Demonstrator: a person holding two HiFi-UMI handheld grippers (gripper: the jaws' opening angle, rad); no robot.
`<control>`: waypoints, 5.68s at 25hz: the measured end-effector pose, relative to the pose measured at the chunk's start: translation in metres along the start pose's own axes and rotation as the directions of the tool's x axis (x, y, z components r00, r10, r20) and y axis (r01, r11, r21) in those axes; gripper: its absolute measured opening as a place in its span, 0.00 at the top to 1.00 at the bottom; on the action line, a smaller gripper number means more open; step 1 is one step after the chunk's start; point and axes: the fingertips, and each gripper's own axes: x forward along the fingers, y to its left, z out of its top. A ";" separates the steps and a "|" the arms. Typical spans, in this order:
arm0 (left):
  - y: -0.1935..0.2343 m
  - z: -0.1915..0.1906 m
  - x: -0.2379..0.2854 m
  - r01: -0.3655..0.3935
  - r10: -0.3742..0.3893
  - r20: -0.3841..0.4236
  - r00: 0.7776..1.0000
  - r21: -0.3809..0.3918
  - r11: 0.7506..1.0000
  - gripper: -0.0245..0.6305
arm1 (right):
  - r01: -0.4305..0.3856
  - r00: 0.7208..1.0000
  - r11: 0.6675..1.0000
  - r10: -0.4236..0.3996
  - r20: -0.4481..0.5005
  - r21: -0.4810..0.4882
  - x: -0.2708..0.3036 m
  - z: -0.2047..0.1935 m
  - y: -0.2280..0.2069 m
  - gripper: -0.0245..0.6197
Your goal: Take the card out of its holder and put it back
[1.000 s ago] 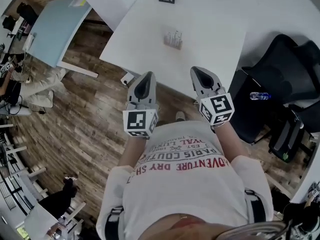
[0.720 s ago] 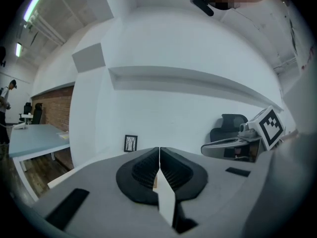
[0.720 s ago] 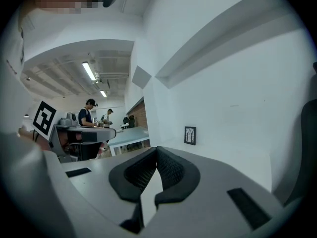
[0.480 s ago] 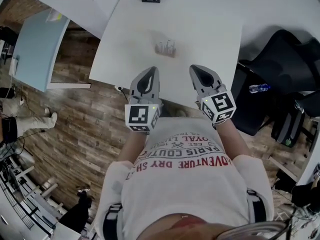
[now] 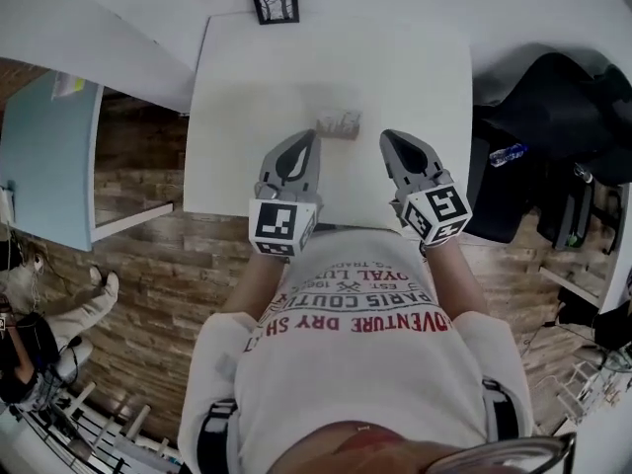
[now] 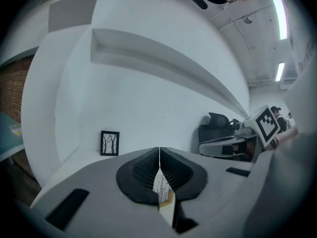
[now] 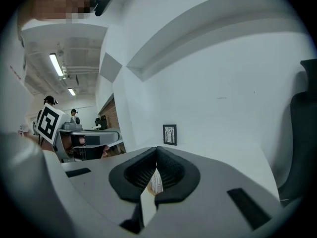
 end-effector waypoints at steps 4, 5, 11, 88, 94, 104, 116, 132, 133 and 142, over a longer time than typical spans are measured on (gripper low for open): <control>0.021 -0.006 0.012 0.037 -0.037 -0.026 0.999 -0.015 0.999 0.92 | 0.009 0.999 1.000 -0.009 -0.043 0.007 0.022 -0.009 -0.003 0.93; 0.023 -0.007 0.014 0.040 -0.040 -0.031 0.999 -0.022 0.999 0.93 | 0.003 0.998 1.000 -0.003 -0.063 0.002 0.025 -0.013 -0.004 0.93; 0.032 -0.028 0.028 0.036 -0.041 -0.080 0.996 -0.067 0.997 0.92 | -0.039 0.988 0.999 0.040 -0.149 0.006 0.045 -0.037 -0.015 0.93; 0.039 -0.016 0.023 0.023 -0.025 -0.062 0.998 -0.030 0.999 0.93 | -0.303 0.953 0.911 0.290 -0.088 -0.278 0.057 0.001 -0.018 0.91; 0.044 0.001 0.013 0.051 -0.051 -0.013 0.999 0.007 0.999 0.93 | 0.007 1.000 0.982 -0.007 0.004 -0.187 0.036 0.001 -0.031 0.91; 0.053 0.001 0.004 0.051 -0.051 0.008 0.999 -0.008 0.999 0.93 | 0.309 0.951 0.951 -0.309 0.022 -0.003 0.006 -0.020 -0.045 0.91; 0.052 0.004 0.014 0.054 -0.054 0.016 0.998 -0.003 0.999 0.93 | 0.330 0.944 0.944 -0.330 -0.010 -0.001 0.010 -0.021 -0.056 0.91; 0.059 -0.012 0.028 0.053 -0.054 -0.019 0.998 -0.062 0.997 0.93 | 0.174 0.984 0.983 -0.175 -0.022 -0.065 0.036 -0.019 -0.060 0.91; 0.058 -0.016 0.028 0.052 -0.054 -0.029 0.998 -0.065 0.996 0.93 | 0.136 0.990 0.988 -0.139 -0.026 -0.079 0.038 -0.019 -0.057 0.91; 0.051 -0.036 0.032 0.015 -0.024 -0.098 0.995 -0.089 0.996 0.93 | -0.260 0.964 0.948 0.242 -0.112 -0.182 0.070 -0.013 -0.032 0.91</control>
